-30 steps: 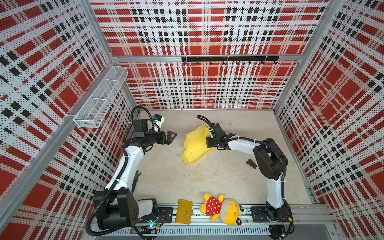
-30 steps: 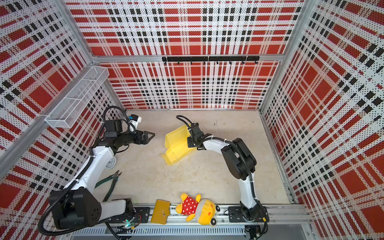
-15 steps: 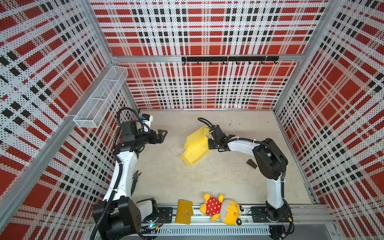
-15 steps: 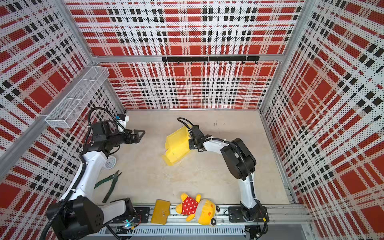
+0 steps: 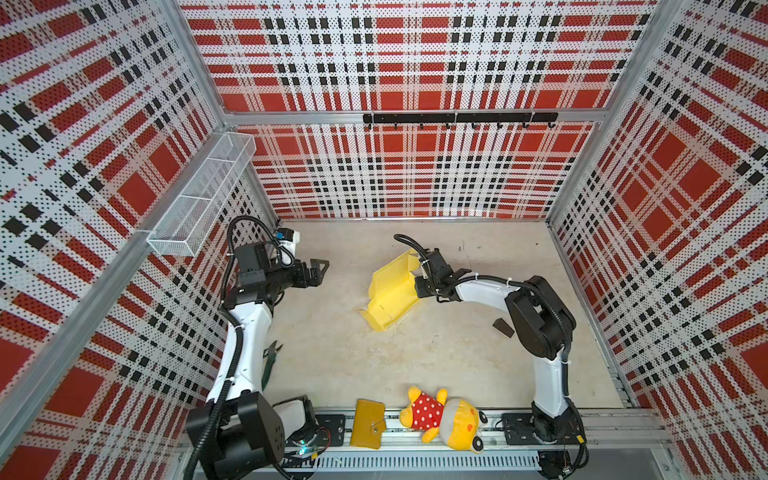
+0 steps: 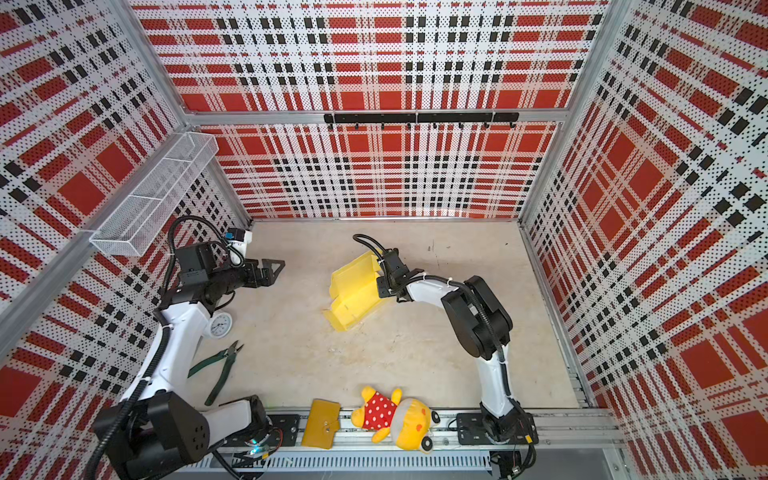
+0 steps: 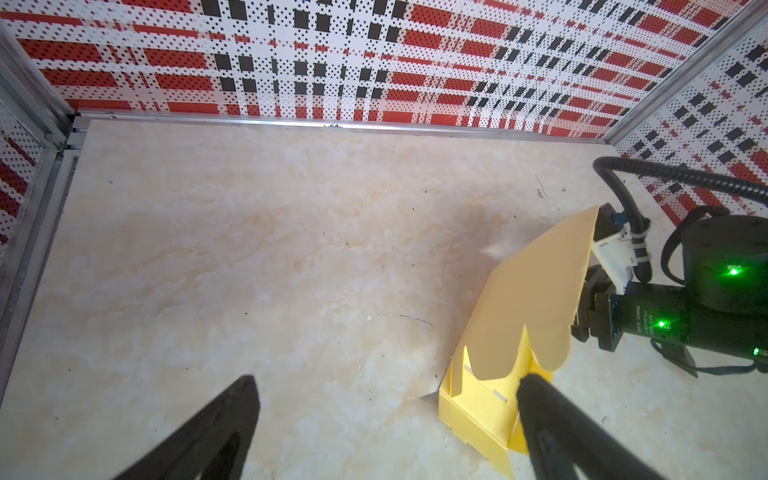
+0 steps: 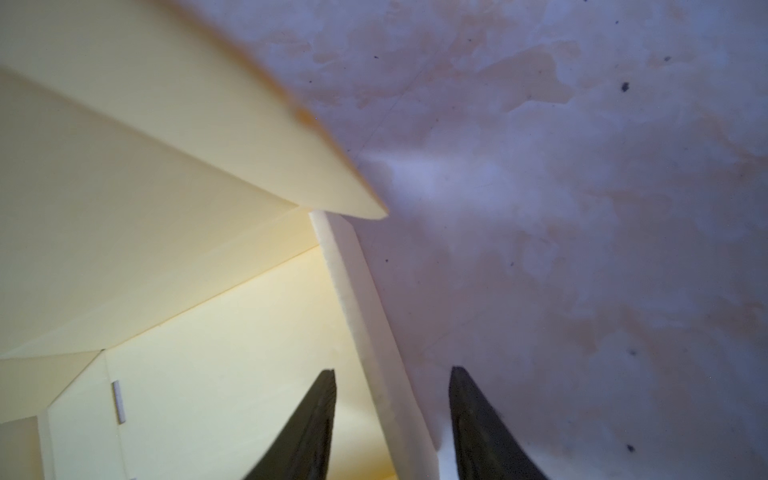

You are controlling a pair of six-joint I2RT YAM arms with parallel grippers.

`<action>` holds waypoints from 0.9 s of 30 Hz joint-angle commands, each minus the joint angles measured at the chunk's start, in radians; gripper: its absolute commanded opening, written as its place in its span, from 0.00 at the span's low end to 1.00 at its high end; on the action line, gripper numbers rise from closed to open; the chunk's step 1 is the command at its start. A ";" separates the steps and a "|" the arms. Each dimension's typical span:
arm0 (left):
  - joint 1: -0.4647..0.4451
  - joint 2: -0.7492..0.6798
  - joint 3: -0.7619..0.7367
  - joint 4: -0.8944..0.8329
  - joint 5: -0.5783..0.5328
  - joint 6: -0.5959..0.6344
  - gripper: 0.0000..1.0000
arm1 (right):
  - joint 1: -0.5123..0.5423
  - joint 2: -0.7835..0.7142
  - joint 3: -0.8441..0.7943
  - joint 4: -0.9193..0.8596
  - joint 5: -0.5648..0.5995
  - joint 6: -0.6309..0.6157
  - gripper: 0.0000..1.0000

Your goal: Fold the paper box

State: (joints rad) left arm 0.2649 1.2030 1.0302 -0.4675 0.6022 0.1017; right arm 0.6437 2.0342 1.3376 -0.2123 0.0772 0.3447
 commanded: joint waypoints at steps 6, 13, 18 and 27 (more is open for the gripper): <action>-0.007 -0.038 0.006 0.007 0.008 0.018 0.99 | -0.003 0.054 0.071 0.009 -0.050 -0.047 0.42; -0.008 -0.076 -0.035 0.020 0.026 -0.009 1.00 | -0.002 0.048 0.032 0.031 0.030 0.013 0.34; -0.016 -0.027 -0.001 0.021 0.046 -0.044 0.99 | -0.002 0.031 -0.002 0.056 0.061 0.080 0.30; -0.076 0.041 0.054 -0.012 0.046 -0.014 0.99 | 0.006 -0.066 -0.134 0.016 0.216 0.272 0.30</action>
State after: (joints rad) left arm 0.2062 1.2407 1.0420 -0.4644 0.6323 0.0792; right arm 0.6468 2.0262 1.2541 -0.1684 0.2058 0.5072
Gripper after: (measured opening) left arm 0.994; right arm 0.292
